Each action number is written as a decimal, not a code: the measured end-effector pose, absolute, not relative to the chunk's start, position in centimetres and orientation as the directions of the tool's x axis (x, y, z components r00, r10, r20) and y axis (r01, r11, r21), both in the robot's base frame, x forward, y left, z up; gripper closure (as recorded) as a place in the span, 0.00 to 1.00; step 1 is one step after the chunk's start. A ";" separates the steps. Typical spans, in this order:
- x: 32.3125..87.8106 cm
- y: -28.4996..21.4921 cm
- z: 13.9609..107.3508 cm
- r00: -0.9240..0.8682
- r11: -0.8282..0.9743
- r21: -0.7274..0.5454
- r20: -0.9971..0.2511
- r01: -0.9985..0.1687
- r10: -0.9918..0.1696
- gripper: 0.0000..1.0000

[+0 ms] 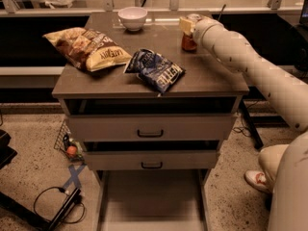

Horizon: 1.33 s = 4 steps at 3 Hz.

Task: Place coke can into bottom drawer

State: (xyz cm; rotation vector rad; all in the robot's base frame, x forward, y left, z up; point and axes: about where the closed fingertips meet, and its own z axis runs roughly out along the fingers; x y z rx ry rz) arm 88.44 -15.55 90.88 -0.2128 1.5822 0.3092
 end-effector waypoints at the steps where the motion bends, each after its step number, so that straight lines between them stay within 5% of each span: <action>1: 88.4 -15.3 91.2 -0.034 0.942 0.061 -0.998 -0.331 0.053 1.00; 4: 77.1 -15.3 100.1 0.076 0.851 -0.113 -0.993 -0.513 -0.086 1.00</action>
Offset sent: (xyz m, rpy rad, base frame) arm -0.0267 0.0173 0.1049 -0.0933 -0.1220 0.1317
